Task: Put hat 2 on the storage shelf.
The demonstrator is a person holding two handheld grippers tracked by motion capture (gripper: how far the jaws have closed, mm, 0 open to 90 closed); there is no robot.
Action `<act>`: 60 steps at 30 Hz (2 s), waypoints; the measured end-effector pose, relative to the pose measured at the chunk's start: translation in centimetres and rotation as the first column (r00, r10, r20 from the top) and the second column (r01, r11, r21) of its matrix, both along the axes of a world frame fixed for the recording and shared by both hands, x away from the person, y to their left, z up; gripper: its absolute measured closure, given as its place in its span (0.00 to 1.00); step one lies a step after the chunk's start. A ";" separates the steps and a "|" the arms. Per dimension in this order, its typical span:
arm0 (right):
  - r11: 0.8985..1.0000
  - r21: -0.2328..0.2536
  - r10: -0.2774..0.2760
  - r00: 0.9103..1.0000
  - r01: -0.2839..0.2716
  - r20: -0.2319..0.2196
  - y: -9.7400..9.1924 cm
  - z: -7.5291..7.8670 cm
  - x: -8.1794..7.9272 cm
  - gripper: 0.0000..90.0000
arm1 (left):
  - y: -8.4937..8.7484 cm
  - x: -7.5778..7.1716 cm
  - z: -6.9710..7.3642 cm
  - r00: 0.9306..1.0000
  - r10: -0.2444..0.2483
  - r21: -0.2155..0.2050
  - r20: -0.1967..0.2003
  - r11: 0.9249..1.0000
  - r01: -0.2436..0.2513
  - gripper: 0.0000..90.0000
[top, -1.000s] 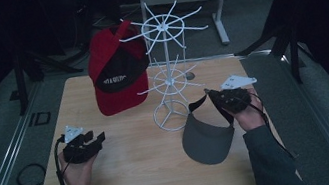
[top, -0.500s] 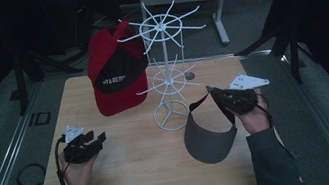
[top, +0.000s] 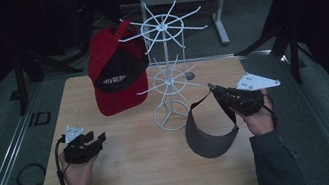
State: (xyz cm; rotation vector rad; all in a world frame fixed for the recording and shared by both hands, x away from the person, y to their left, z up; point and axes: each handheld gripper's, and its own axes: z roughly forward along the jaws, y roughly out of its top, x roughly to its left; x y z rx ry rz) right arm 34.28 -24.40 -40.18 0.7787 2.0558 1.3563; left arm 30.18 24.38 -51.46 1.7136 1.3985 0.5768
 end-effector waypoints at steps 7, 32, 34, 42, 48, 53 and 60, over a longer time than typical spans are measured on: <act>1.000 0.009 0.010 1.000 -0.010 0.017 0.0 0.9 -0.5 0.98 | 0.1 0.0 0.0 1.000 0.000 0.002 -0.001 1.000 0.000 0.56; 0.999 0.031 0.014 0.998 -0.016 0.063 -0.2 2.9 -1.0 0.98 | 0.0 0.0 0.0 1.000 0.003 -0.001 -0.002 1.000 -0.003 0.56; 0.999 0.029 0.012 0.998 -0.014 0.066 -0.2 3.0 -0.9 0.98 | 0.0 0.0 0.0 1.000 0.002 0.000 -0.003 1.000 -0.002 0.56; 1.000 0.019 0.005 0.997 -0.007 0.075 -0.2 4.0 -0.5 0.98 | 0.0 0.1 0.0 1.000 0.002 -0.001 -0.005 1.000 -0.002 0.56; 0.999 0.032 0.022 0.996 -0.025 0.086 0.0 4.6 -0.8 0.98 | 0.0 0.1 0.0 1.000 0.001 0.000 -0.006 1.000 -0.001 0.56; 0.999 0.030 0.023 0.995 -0.026 0.095 0.2 5.0 -0.6 0.98 | 0.0 0.1 0.0 1.000 0.003 -0.002 -0.005 1.000 -0.003 0.56; 0.999 0.035 0.015 0.995 -0.018 0.099 0.4 5.7 0.1 0.98 | 0.0 0.1 -0.1 1.000 0.002 0.000 -0.005 1.000 -0.002 0.56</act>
